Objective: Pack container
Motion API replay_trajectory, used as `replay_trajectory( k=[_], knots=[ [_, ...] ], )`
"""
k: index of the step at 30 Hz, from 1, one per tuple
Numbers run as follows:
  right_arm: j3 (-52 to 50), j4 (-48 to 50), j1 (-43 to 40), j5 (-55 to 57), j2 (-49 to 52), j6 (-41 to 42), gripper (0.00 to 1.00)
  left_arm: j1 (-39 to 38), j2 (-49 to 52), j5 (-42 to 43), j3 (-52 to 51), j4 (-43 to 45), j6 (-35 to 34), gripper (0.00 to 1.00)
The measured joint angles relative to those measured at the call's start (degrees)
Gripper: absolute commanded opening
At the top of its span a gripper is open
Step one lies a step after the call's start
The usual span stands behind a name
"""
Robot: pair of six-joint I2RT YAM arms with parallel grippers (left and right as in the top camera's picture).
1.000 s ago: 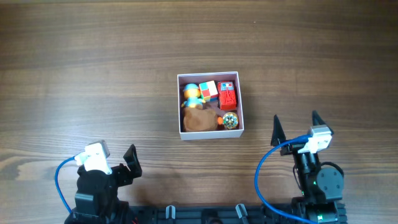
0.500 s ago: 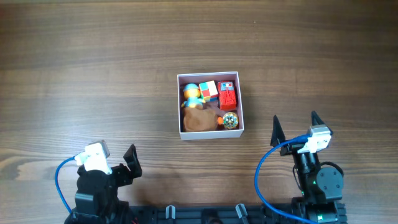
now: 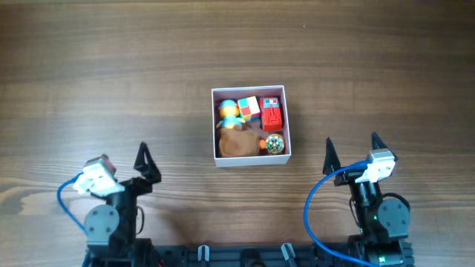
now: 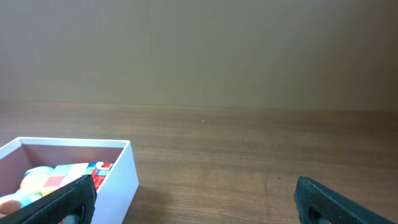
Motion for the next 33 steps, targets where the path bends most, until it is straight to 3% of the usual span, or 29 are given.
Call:
replay_trajectory(
  k=[3,5,15,33],
  knots=[
    [0.00,0.00,0.00,0.00,0.00,-0.02,1.00,0.00,0.04,0.83,-8.44,11.15,0.66,1.00],
    [0.00,0.02,0.00,0.00,0.02,0.00,1.00,0.00,0.07,1.95,-9.90,13.03,2.80,1.00],
    [0.00,0.00,0.00,0.00,0.02,0.00,1.00,0.00,0.00,10.36,-10.75,16.46,8.50,1.00],
    [0.00,0.00,0.00,0.00,0.02,0.00,1.00,0.00,0.00,11.65,-11.41,16.17,8.52,1.00]
  ],
)
